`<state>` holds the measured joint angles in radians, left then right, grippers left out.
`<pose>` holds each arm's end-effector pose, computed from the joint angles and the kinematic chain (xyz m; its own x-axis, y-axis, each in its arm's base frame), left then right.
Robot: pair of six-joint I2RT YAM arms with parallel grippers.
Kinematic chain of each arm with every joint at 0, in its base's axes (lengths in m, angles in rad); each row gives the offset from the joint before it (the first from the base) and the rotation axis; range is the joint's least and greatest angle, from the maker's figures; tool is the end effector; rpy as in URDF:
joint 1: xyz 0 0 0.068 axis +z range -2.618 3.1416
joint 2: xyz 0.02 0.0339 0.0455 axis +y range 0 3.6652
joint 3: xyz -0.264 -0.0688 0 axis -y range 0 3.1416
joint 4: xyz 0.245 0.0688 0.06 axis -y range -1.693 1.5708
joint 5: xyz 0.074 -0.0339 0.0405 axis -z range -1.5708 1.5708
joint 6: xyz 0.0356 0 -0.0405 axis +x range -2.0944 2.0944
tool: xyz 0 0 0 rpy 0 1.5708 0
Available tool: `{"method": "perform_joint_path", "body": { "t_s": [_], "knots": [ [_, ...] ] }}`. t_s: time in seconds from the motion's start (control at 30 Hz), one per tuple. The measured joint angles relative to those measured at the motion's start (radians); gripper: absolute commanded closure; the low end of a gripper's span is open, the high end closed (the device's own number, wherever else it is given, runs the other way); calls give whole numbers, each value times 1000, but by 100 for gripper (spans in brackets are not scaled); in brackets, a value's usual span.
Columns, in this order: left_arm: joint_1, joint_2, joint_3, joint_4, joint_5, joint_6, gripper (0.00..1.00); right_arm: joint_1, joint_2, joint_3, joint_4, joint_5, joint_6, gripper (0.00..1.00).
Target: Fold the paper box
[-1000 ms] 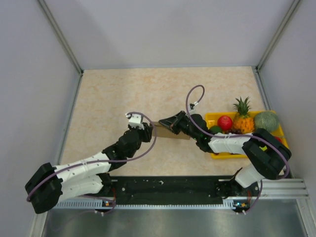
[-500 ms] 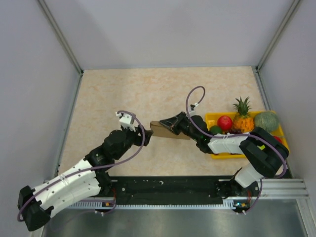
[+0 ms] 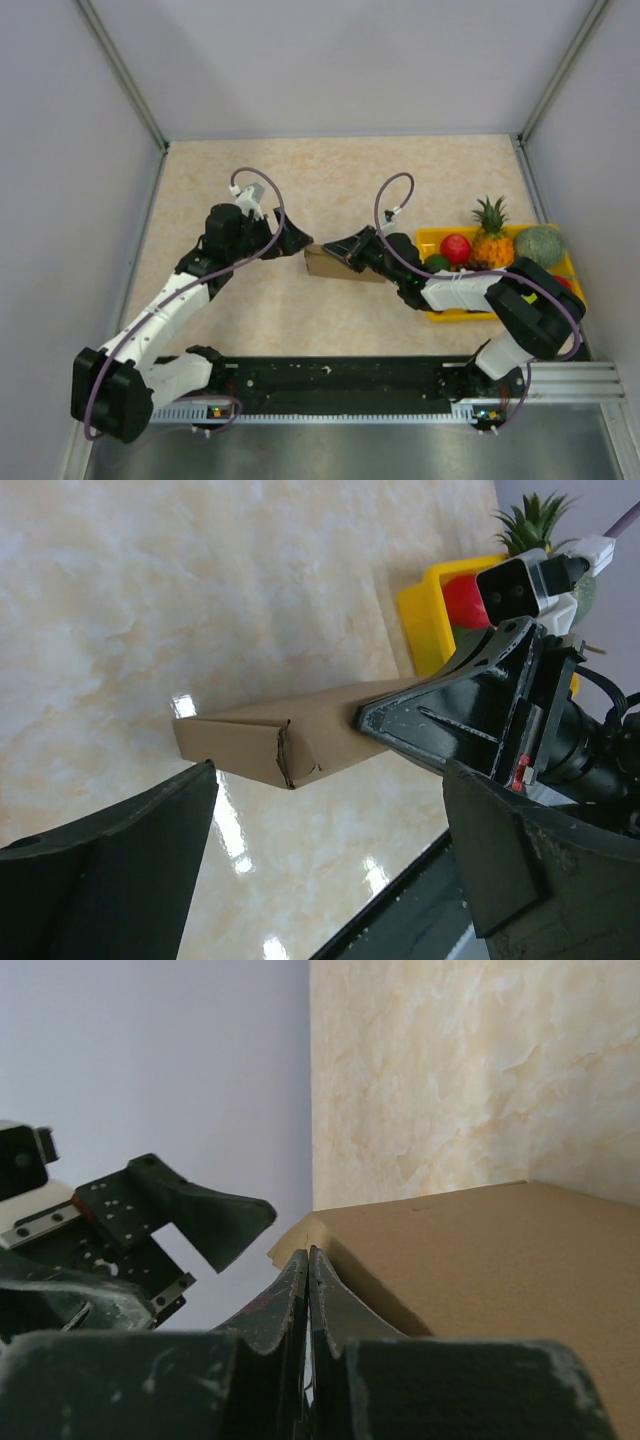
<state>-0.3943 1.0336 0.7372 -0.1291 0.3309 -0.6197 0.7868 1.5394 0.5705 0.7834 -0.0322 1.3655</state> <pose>0.2124 -0.1009 0.2817 -0.6799 -0.3120 -0.6636 0.2968 0.7104 -0.6382 0.2164 0.2186 0.1892 -0.7413 0.6424 -0.1945 -0.0213 0.2672 0.9634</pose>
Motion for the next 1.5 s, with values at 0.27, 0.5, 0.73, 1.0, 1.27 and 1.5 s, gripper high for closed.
{"method": "perform_joint_path", "body": {
  "t_s": [0.27, 0.5, 0.73, 1.0, 1.27, 1.5],
  "knots": [
    [97, 132, -62, 100, 266, -68, 18, -5, 0, 7, -7, -13, -20, 100],
    [154, 224, -131, 216, 360, -177, 16, -6, 0, 15, -18, -14, -39, 100],
    [173, 238, -145, 313, 400, -248, 16, -9, 0, 21, -29, -15, -47, 100],
    [183, 293, -145, 323, 406, -303, 21, -9, 0, 21, -29, -15, -49, 100],
    [190, 313, -145, 357, 413, -329, 31, -10, 0, 35, -50, -16, -62, 100],
    [196, 331, -213, 537, 457, -378, 53, -11, 0, 41, -60, -22, -75, 100]
  ]
}}
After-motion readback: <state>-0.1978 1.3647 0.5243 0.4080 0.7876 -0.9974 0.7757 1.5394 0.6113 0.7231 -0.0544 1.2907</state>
